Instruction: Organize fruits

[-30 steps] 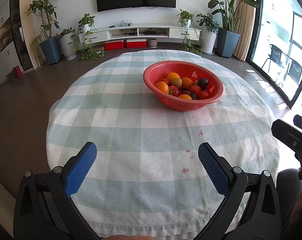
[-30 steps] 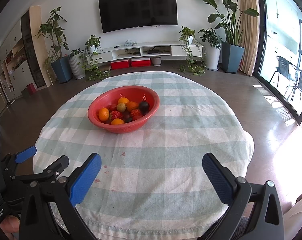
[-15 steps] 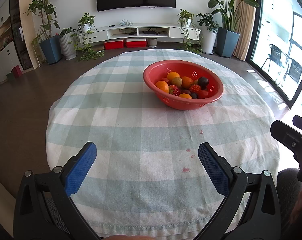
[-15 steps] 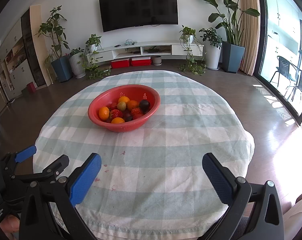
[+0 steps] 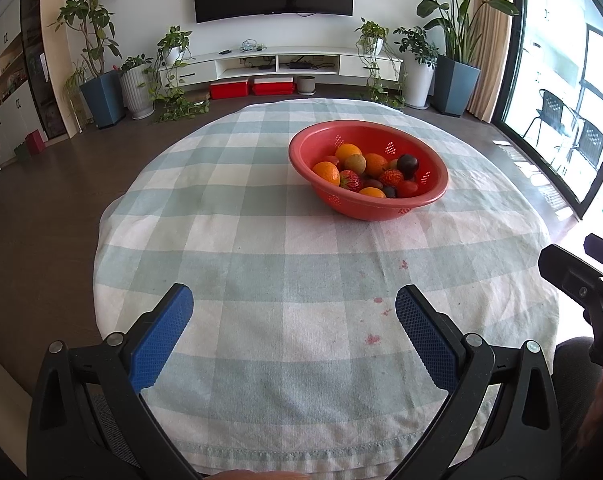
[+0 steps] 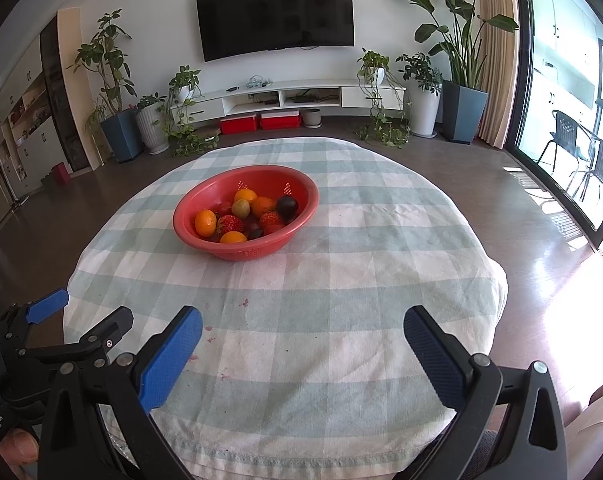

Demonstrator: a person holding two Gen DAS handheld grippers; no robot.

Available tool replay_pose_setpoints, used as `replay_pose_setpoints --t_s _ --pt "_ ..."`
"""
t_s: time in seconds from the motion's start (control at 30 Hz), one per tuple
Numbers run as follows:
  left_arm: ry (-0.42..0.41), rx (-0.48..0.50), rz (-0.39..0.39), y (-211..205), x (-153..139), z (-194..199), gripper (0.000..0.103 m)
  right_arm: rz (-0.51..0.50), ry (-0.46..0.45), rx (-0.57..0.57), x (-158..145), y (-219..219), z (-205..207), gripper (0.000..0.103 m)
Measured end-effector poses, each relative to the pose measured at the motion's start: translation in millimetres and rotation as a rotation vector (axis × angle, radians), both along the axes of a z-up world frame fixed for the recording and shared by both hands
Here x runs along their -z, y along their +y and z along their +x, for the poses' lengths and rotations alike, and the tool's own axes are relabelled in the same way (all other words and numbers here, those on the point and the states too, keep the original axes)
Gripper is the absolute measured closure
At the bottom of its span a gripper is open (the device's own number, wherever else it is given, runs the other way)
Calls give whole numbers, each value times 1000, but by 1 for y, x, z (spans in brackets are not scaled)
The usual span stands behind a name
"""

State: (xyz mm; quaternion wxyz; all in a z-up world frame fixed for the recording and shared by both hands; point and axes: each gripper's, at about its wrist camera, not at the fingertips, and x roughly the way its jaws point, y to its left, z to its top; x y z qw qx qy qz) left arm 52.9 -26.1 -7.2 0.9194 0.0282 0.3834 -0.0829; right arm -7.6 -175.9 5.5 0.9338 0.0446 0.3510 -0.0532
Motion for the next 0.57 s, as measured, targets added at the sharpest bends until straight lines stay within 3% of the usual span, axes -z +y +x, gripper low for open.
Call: replay_pose_setpoints --t_s 0.57 --pt "-34 -10 -18 7 6 -7 0 2 8 4 8 -2 -7 0"
